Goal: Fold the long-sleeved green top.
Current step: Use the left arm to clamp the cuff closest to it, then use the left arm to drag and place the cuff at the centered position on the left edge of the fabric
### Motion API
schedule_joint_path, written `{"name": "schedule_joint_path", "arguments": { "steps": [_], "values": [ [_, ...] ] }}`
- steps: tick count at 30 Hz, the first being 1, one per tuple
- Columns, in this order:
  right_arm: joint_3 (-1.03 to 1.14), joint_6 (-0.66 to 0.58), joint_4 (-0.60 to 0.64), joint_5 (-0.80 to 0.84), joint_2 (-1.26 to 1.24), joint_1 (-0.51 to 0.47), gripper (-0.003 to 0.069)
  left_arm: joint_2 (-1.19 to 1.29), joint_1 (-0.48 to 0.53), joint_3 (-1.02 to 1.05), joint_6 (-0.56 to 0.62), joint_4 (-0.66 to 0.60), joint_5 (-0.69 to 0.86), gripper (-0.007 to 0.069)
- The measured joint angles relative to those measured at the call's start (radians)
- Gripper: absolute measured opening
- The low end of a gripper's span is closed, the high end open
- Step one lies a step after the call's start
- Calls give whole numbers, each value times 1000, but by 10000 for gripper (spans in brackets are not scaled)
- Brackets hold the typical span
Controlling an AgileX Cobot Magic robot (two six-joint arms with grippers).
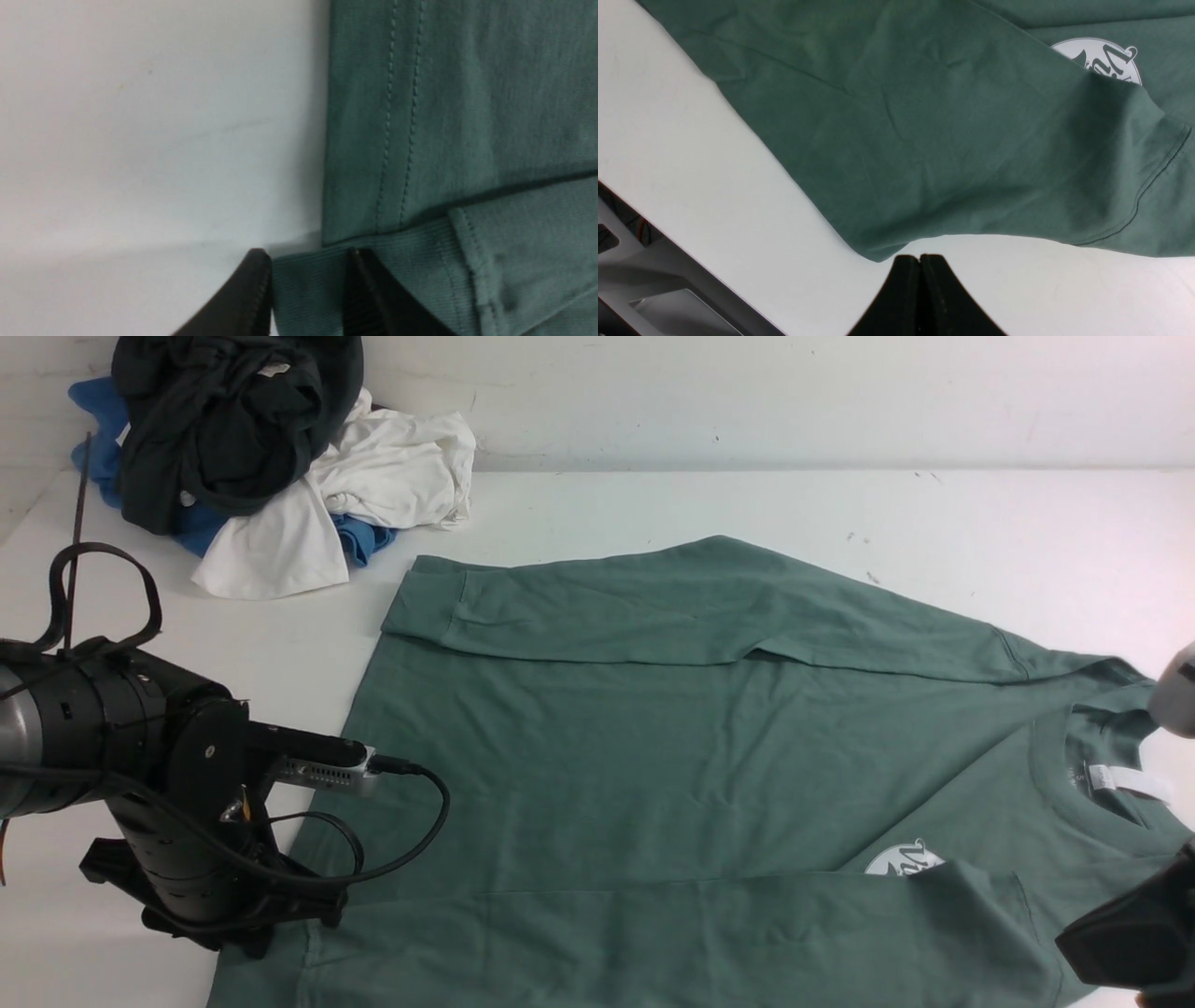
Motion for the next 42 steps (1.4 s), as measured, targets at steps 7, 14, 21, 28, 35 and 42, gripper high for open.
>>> {"name": "schedule_joint_path", "arguments": {
  "steps": [7, 14, 21, 28, 35, 42],
  "values": [
    [0, 0, 0, 0, 0, 0, -15, -1, 0, 0, 18, -5, -3, 22],
    [0, 0, 0, 0, 0, 0, -15, -80, 0, 3, 23, -4, 17, -8],
    [0, 0, 0, 0, 0, 0, -15, -171, 0, 1, 78, -4, 71, -7],
    [0, 0, -6, -11, 0, 0, -15, -187, 0, -127, 169, -21, 166, -7],
    [0, 97, -143, -67, 3, 0, -15, -111, -1, -460, 250, -27, 276, -7],
    [-32, 220, -236, -145, 115, -46, -15, 55, -46, -730, 304, -25, 390, -6]
  ]
}}
